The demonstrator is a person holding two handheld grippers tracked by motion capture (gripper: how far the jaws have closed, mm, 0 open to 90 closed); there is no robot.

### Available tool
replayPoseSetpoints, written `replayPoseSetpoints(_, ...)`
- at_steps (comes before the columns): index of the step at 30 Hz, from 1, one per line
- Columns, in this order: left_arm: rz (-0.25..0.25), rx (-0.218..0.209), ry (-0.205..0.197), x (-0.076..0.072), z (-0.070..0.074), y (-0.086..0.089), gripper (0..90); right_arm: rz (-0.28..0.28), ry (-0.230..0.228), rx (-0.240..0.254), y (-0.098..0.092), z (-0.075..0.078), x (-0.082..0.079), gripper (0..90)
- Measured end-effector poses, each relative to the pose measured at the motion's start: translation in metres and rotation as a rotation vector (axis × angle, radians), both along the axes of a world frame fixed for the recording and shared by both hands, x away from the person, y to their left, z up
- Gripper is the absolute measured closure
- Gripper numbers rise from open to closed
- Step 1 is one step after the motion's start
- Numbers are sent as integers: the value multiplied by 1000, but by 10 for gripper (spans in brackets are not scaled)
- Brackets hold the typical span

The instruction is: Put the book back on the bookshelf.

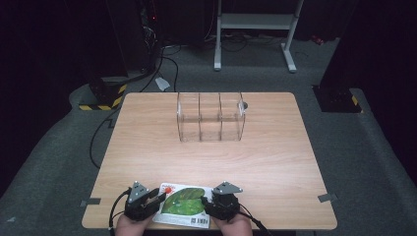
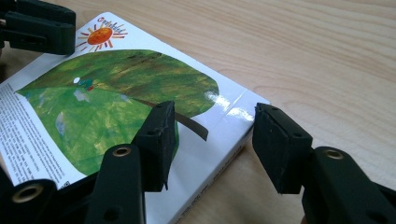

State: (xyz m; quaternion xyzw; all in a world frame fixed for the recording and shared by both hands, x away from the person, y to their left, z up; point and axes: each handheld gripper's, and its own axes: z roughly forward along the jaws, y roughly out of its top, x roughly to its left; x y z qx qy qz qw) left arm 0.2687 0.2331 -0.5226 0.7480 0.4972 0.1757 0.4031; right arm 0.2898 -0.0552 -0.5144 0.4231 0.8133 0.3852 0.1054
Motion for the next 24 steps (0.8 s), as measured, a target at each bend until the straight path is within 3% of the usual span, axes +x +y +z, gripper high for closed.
replayPoseSetpoints(16, -15, 18, 2, 29, 2, -22, 628, -37, -23, -30, -14, 2, 27, 496)
replayPoseSetpoints(24, -20, 45, -12, 44, 3, -36, 635, -66, -10, -35, -24, 3, 39, 496)
